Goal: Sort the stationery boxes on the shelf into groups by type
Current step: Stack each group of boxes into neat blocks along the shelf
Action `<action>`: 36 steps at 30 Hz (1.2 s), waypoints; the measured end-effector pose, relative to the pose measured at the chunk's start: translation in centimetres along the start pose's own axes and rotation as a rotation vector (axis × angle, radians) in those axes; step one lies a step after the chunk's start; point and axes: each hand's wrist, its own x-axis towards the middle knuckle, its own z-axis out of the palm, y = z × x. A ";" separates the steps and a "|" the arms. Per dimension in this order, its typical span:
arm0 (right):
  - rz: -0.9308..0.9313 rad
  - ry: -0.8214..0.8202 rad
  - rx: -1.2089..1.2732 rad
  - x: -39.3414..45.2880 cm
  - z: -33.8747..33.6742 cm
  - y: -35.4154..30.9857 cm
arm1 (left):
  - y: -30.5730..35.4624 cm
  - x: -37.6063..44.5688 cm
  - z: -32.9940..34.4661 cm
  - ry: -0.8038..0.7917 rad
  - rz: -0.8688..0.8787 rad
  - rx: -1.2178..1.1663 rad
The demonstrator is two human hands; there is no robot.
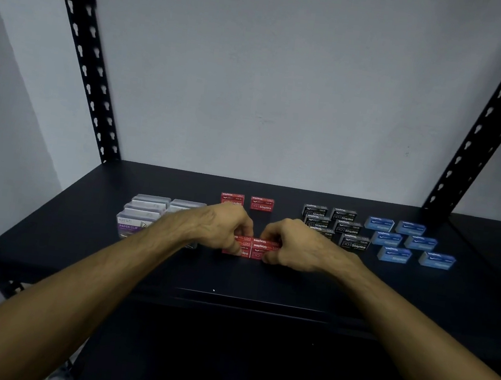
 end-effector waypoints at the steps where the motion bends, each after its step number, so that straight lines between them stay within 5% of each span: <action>1: -0.001 0.002 -0.001 0.0 0.0 0.0 | 0.0 0.0 0.0 0.002 0.001 0.001; 10: 0.000 0.004 -0.011 0.1 -0.2 0.2 | 0.0 -0.3 -0.4 0.015 0.016 0.047; 21: 0.027 0.239 0.005 3.6 -2.6 1.2 | -4.1 2.7 -4.8 0.294 -0.117 -0.058; 36: 0.036 0.176 -0.095 10.5 -1.0 3.4 | -7.3 8.0 -3.1 0.156 -0.120 -0.050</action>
